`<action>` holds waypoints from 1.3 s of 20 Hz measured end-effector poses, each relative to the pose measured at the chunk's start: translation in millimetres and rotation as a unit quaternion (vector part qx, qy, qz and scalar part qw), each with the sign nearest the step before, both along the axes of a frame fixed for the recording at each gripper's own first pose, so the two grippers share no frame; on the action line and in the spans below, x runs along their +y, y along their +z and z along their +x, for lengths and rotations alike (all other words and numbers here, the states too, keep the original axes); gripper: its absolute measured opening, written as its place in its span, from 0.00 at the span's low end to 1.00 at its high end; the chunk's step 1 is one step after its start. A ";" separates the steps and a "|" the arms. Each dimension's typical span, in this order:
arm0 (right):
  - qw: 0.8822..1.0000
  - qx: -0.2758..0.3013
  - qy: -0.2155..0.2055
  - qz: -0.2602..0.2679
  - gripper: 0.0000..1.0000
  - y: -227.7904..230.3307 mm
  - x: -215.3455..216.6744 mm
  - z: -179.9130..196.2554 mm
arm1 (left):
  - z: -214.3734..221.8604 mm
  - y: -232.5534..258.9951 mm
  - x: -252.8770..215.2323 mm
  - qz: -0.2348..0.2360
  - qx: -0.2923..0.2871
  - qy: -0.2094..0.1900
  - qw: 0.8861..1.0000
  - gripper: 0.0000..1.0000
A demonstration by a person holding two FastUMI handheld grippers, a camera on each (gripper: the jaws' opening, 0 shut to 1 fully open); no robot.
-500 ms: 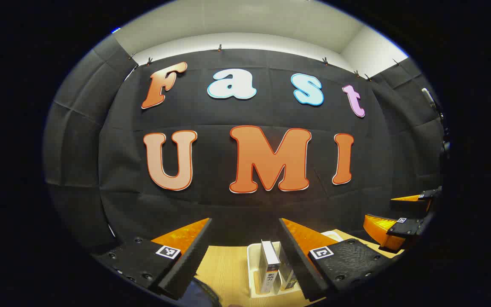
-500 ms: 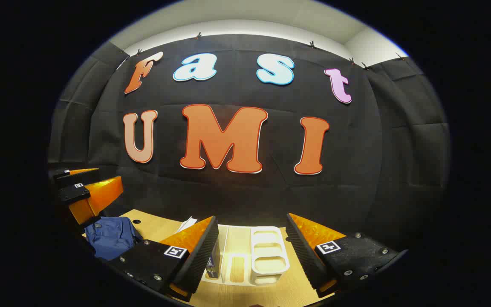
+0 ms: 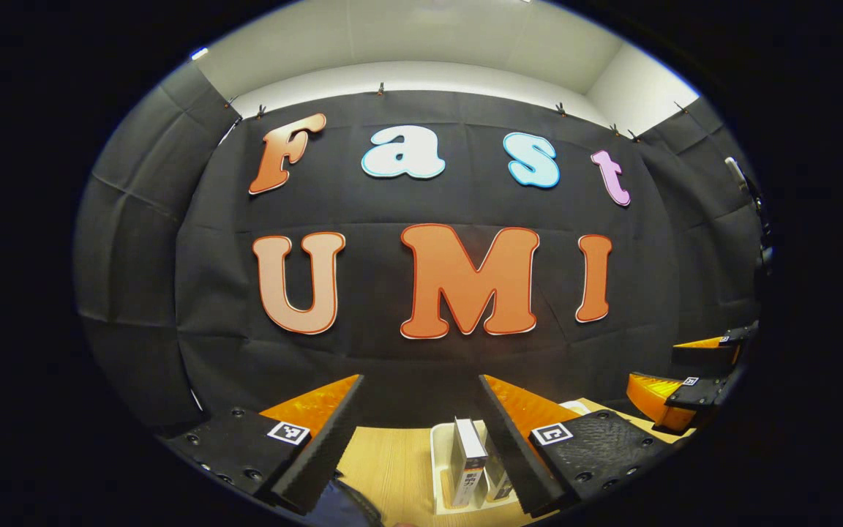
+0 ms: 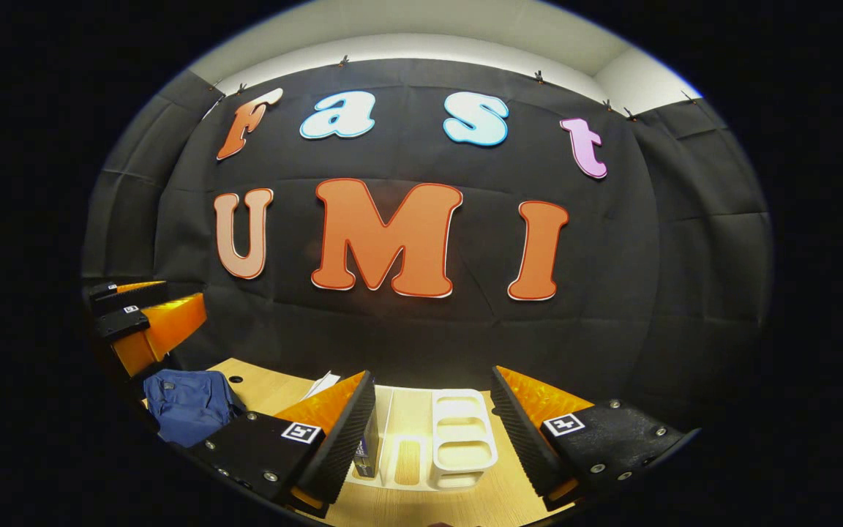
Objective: Open the schoolbag, grab two books from the bookshelf and put them into the schoolbag.
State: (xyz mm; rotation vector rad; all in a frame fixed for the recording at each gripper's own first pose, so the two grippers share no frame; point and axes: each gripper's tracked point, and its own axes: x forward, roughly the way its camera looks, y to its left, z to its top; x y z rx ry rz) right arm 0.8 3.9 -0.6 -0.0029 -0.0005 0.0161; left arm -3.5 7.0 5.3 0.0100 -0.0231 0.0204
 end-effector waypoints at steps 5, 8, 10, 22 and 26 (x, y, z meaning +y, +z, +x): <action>1.000 0.003 0.007 -0.001 0.94 -1.6 6.6 -0.7 | -3.5 -0.6 7.6 -0.001 0.002 0.010 1.000 0.94; 1.000 0.005 0.014 -0.001 0.94 -4.2 10.3 -0.6 | -5.5 -0.7 9.8 -0.003 0.001 0.012 1.000 0.94; 1.000 0.006 0.016 -0.001 0.94 -4.4 12.6 -1.6 | -6.3 -0.6 11.3 -0.003 0.001 0.013 1.000 0.94; 0.999 0.012 0.030 -0.001 0.94 -8.4 24.1 -2.2 | -7.9 -6.2 10.9 -0.005 0.008 0.011 1.000 0.94; 0.999 0.012 0.035 -0.002 0.94 -9.4 28.5 -1.4 | -8.6 -6.0 14.4 -0.003 0.008 0.012 1.000 0.94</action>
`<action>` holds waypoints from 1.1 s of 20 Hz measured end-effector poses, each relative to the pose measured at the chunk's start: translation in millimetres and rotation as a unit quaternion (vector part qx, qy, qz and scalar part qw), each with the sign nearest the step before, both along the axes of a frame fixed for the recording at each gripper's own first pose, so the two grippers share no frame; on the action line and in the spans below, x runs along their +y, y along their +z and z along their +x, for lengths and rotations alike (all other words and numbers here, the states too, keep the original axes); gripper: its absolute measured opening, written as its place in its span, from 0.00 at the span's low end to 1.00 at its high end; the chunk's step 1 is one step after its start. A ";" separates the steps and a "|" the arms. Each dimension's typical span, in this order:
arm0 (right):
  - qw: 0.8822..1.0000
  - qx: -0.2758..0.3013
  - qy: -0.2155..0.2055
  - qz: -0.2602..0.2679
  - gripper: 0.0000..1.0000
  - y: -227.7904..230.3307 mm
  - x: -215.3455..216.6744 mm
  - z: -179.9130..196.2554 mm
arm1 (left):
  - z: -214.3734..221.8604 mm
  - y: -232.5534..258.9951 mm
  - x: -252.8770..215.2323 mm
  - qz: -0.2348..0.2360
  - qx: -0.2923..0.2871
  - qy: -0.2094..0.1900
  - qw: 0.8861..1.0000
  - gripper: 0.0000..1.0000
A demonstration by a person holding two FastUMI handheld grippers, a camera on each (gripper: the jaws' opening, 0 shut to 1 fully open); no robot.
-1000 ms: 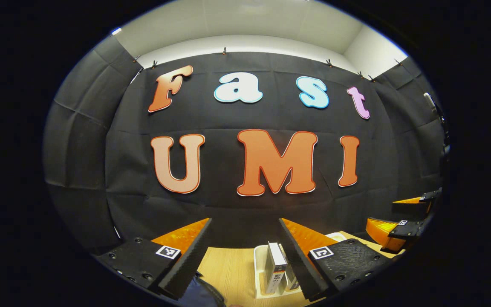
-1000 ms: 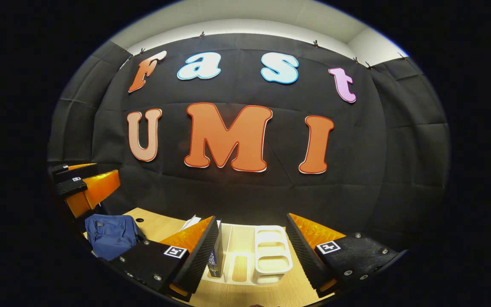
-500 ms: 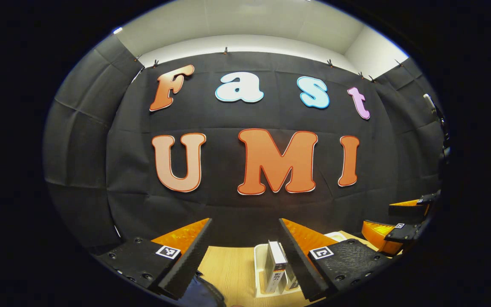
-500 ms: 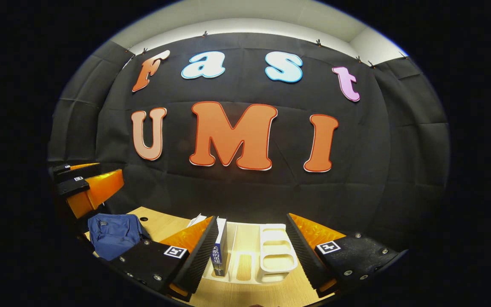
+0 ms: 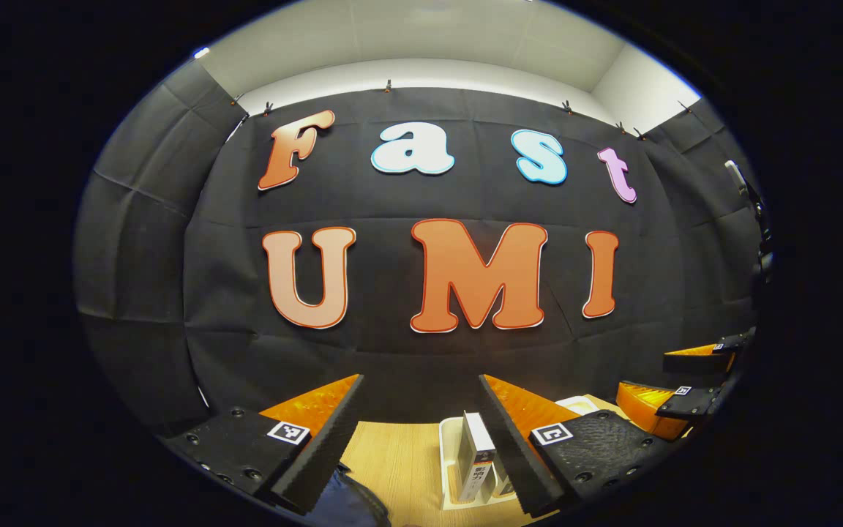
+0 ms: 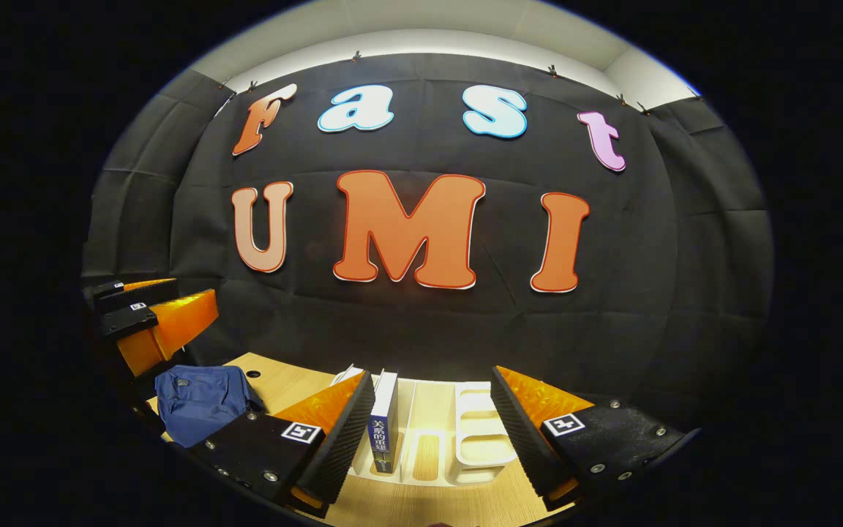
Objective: Open the schoolbag, grab two books from the bookshelf and put them into the schoolbag.
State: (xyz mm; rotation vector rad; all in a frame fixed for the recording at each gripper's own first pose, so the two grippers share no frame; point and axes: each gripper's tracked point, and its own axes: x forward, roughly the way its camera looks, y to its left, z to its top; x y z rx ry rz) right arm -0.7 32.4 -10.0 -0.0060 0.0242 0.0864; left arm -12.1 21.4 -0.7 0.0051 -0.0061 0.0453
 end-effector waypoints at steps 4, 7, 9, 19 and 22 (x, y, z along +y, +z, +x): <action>1.000 0.003 0.003 0.000 0.94 -3.4 2.6 1.4 | 0.1 -3.5 4.5 0.000 0.003 0.003 1.000 0.94; 1.000 0.007 0.004 0.000 0.94 -5.6 4.8 1.7 | -0.8 -5.5 8.5 0.003 0.007 0.006 1.000 0.94; 1.000 0.008 0.004 -0.001 0.94 -6.8 4.1 1.9 | -0.6 -7.0 11.6 0.006 0.012 0.008 1.000 0.94; 1.000 0.026 -0.003 0.004 0.94 -24.2 -4.2 6.0 | -7.0 -73.9 48.4 0.071 0.100 0.022 0.992 0.93; 0.999 0.039 -0.004 0.005 0.94 -33.6 -6.8 6.4 | -16.8 -109.8 52.5 0.099 0.147 0.006 0.984 0.93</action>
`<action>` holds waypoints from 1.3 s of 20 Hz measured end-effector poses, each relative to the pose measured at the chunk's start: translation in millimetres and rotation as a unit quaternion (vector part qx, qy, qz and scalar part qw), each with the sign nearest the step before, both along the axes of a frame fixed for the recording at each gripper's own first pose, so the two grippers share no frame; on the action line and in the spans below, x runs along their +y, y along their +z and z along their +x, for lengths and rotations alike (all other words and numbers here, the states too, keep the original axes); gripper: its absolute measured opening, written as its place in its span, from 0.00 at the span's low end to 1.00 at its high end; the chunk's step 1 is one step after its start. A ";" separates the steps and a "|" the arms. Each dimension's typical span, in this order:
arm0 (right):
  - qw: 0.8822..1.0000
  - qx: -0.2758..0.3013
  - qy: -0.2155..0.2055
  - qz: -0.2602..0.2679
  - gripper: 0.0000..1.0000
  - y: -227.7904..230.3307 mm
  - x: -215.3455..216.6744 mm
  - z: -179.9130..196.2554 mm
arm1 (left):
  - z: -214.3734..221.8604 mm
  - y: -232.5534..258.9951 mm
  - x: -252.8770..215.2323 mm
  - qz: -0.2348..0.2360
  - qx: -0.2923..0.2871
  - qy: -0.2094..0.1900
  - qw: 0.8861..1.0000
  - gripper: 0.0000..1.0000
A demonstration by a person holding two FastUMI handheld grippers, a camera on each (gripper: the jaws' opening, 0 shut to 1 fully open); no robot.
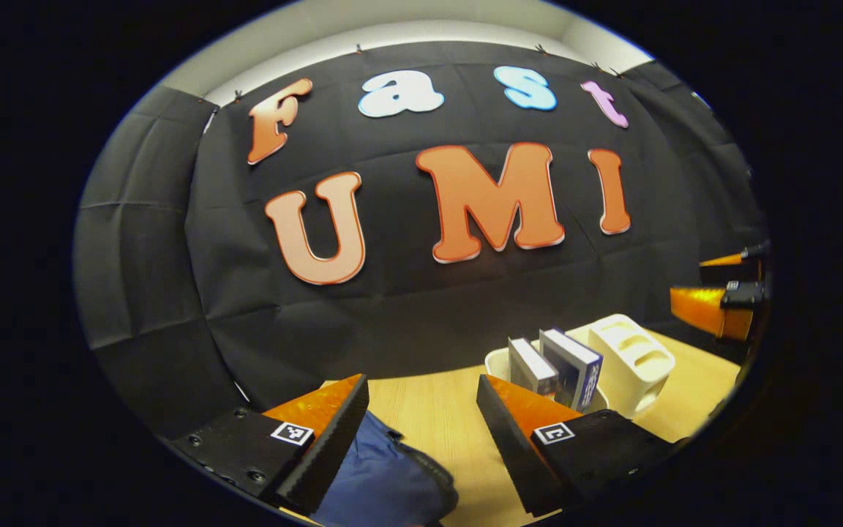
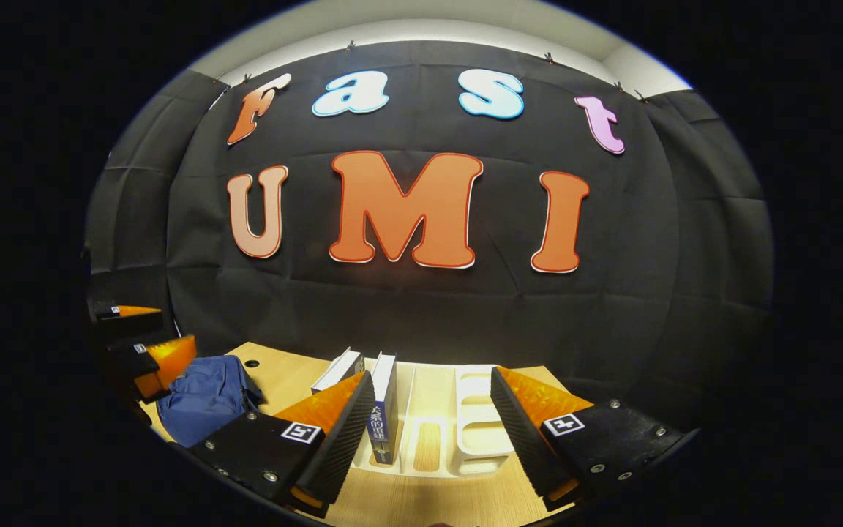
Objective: Open the schoolbag, grab two books from the bookshelf and put them into the schoolbag.
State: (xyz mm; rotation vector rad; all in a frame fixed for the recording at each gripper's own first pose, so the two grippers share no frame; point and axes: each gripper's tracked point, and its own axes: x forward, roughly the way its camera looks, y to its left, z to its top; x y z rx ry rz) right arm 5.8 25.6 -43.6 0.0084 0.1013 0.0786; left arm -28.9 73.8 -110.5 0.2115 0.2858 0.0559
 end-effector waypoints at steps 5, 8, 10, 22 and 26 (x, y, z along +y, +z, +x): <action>1.000 0.020 -0.007 0.002 0.94 -18.1 -10.1 1.9 | -21.1 -72.8 14.6 0.068 0.102 -0.005 0.992 0.94; 1.000 0.025 0.010 0.008 0.94 -25.7 -8.3 -0.2 | -46.9 -115.5 23.2 0.136 0.176 -0.014 0.975 0.96; 1.000 0.026 0.011 -0.002 0.94 -30.0 -10.2 0.0 | -65.5 -148.9 21.2 0.187 0.217 -0.029 0.958 0.98; 0.998 0.058 0.012 -0.019 0.94 -50.4 -13.8 0.2 | -106.6 -274.4 76.7 0.294 0.360 -0.028 0.885 0.97; 0.998 0.053 0.015 -0.021 0.95 -47.9 -9.2 1.7 | -111.7 -287.0 82.7 0.289 0.375 -0.026 0.880 0.83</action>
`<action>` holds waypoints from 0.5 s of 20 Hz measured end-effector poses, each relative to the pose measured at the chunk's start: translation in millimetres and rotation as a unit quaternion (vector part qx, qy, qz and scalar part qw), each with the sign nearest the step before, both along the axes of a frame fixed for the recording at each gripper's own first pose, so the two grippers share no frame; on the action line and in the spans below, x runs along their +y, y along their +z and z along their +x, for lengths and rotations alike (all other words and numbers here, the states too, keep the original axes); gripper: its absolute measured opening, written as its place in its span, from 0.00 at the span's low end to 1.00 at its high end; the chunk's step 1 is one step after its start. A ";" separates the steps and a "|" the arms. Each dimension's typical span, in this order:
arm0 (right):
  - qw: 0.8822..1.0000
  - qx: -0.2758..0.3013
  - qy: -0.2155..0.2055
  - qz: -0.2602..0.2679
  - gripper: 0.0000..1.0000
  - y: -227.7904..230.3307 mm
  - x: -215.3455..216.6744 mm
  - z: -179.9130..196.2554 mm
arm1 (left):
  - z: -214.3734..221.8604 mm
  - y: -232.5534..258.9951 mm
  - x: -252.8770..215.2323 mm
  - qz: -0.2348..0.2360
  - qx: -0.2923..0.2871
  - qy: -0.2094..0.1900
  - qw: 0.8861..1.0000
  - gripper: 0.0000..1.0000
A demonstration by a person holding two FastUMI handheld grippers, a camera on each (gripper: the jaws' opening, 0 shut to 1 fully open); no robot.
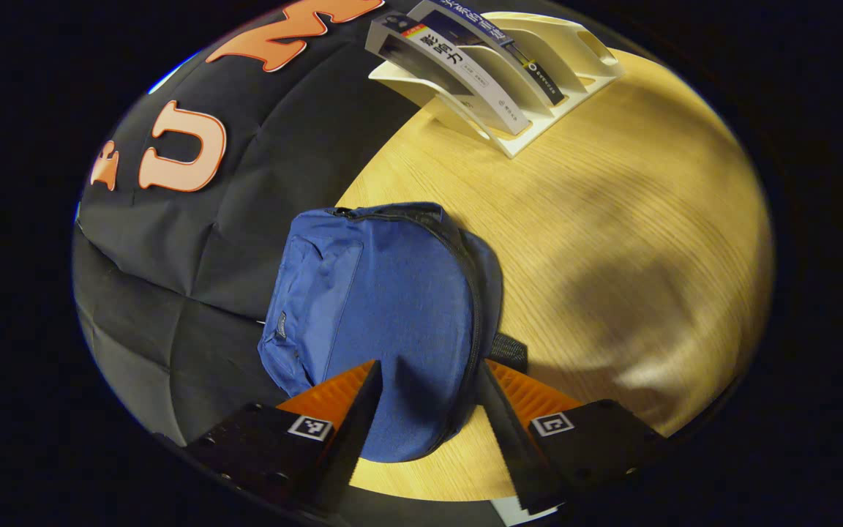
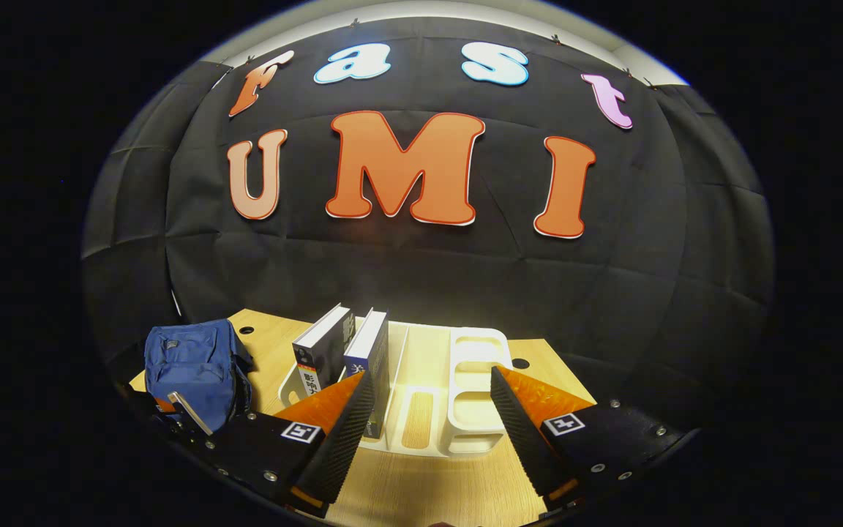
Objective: Open the schoolbag, grab two books from the bookshelf and put them into the schoolbag.
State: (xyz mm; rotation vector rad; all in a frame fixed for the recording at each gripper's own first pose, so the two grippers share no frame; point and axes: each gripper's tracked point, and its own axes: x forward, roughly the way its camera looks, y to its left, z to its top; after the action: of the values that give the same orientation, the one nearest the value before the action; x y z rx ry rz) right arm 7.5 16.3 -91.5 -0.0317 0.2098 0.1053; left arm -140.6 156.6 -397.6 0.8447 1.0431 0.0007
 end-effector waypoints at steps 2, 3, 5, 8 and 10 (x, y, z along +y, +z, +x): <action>1.000 -0.002 0.003 0.000 0.94 0.8 2.3 -1.1 | -1.7 -3.5 -3.5 -0.007 0.013 -0.003 1.000 0.80; 1.000 -0.001 0.003 -0.001 0.94 0.5 4.1 -1.0 | -1.7 -3.4 -4.6 -0.004 0.024 -0.008 1.000 0.67; 1.000 -0.001 0.006 -0.004 0.94 1.9 7.9 -0.8 | 2.0 0.1 -5.3 0.004 0.029 -0.017 0.999 0.24; 1.000 0.000 0.024 -0.001 0.94 7.4 24.8 0.7 | 2.7 18.4 -2.5 -0.013 0.018 -0.004 1.000 0.24; 0.999 0.004 0.044 0.008 0.94 11.5 42.1 1.6 | 5.8 30.2 2.8 -0.028 0.012 0.008 0.999 0.16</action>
State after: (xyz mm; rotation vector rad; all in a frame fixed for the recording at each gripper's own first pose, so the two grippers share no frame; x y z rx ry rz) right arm 9.1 58.4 -80.0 -0.0255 0.2155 0.1945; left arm -134.8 159.4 -367.3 0.7866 1.0679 -0.0259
